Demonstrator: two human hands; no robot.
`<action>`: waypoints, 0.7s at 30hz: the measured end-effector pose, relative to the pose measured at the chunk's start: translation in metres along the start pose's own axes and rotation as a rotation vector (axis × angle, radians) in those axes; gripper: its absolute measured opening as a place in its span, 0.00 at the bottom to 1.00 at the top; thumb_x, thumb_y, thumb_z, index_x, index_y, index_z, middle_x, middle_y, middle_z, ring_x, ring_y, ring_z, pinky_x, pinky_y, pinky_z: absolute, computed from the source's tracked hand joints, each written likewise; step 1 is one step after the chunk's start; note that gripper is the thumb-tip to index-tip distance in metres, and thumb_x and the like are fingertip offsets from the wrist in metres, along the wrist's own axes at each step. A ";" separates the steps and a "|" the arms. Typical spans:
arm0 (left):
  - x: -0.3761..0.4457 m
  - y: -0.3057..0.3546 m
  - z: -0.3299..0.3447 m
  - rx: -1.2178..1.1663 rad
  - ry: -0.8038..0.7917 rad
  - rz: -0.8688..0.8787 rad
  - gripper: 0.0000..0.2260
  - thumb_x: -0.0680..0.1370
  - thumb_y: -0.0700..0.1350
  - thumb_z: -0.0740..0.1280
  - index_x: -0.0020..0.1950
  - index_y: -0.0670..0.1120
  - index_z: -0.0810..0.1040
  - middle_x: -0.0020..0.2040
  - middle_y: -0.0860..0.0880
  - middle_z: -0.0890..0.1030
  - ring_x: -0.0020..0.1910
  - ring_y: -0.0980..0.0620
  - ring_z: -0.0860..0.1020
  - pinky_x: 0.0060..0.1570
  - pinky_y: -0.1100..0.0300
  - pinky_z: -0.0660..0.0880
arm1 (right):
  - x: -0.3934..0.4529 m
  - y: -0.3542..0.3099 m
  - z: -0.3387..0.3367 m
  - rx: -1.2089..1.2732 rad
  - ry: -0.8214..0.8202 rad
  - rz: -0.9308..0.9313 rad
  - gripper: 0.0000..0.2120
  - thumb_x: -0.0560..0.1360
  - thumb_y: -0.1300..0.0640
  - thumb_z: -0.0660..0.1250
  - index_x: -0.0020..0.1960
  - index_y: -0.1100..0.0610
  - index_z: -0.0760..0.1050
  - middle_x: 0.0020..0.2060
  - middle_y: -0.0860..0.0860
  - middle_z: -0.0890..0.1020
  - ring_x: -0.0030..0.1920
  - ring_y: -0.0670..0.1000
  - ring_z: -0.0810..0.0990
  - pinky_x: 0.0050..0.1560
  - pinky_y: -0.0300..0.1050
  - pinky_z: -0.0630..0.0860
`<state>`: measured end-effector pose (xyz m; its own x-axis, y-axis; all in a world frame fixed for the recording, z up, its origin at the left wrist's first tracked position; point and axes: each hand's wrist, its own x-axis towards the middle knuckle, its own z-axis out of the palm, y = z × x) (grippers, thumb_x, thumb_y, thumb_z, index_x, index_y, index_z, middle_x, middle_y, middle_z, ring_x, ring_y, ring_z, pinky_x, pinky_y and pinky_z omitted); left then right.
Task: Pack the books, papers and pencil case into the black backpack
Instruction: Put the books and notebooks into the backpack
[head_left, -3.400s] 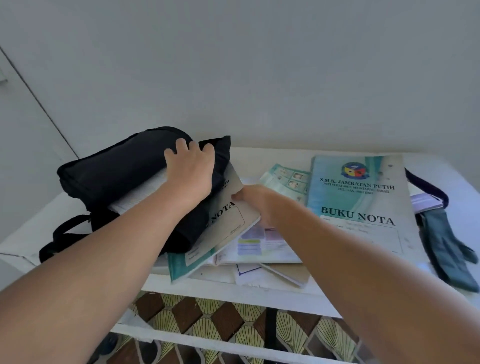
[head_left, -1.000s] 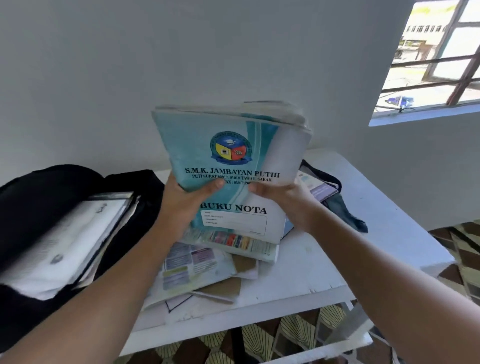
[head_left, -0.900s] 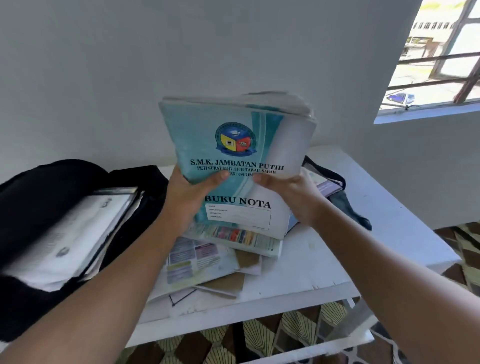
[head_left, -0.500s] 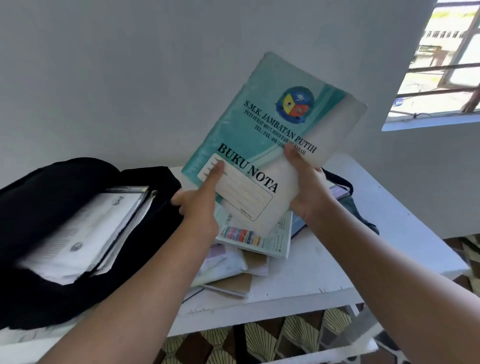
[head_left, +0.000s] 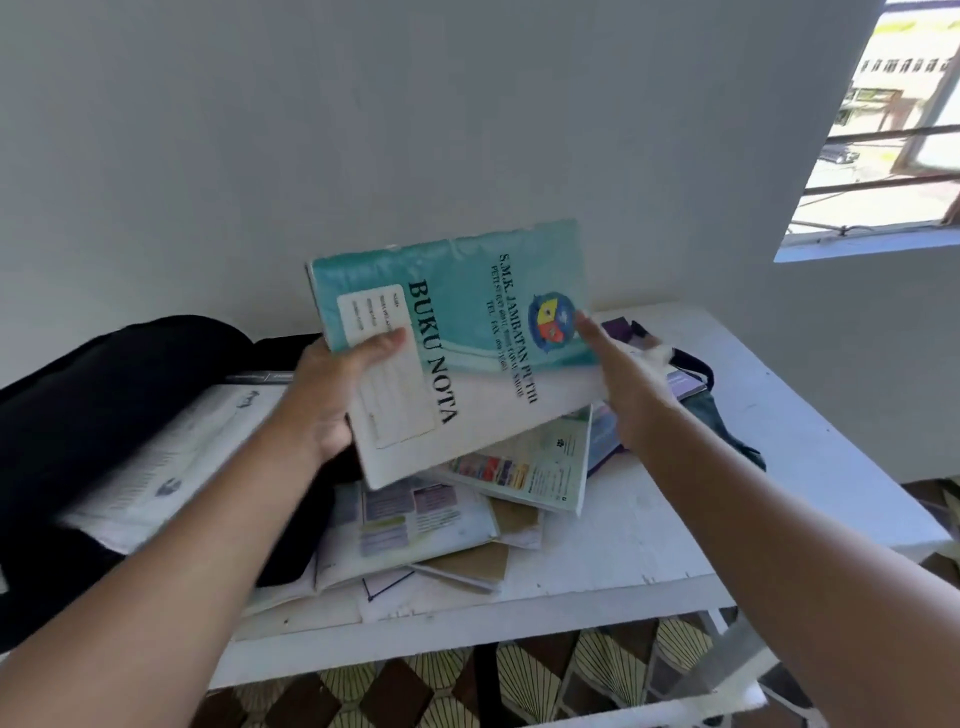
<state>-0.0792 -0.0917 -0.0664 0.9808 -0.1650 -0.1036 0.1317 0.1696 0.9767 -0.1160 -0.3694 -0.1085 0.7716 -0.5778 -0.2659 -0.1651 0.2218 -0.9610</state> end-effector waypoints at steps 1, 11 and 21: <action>-0.001 0.011 -0.013 0.061 -0.057 0.018 0.23 0.65 0.44 0.81 0.58 0.44 0.83 0.56 0.41 0.86 0.58 0.37 0.83 0.63 0.33 0.75 | 0.002 -0.006 -0.003 -0.059 0.018 -0.090 0.72 0.44 0.25 0.82 0.80 0.47 0.57 0.74 0.55 0.71 0.70 0.58 0.74 0.72 0.63 0.71; -0.015 0.048 -0.072 0.330 -0.178 -0.022 0.17 0.69 0.42 0.75 0.58 0.44 0.83 0.54 0.41 0.86 0.51 0.40 0.86 0.57 0.34 0.78 | -0.026 0.042 0.010 0.160 -0.772 0.087 0.33 0.68 0.50 0.81 0.70 0.58 0.76 0.64 0.62 0.83 0.59 0.62 0.85 0.55 0.59 0.84; 0.001 0.050 -0.115 0.896 0.611 0.576 0.30 0.73 0.59 0.74 0.69 0.48 0.69 0.64 0.47 0.73 0.64 0.46 0.73 0.65 0.47 0.72 | -0.060 0.022 0.103 0.386 -0.504 0.232 0.26 0.75 0.51 0.77 0.70 0.58 0.76 0.57 0.62 0.86 0.54 0.65 0.87 0.48 0.64 0.84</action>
<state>-0.0550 0.0282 -0.0388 0.8010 0.2369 0.5499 -0.2518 -0.7000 0.6683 -0.1025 -0.2496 -0.1057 0.9505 -0.0649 -0.3039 -0.2020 0.6143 -0.7628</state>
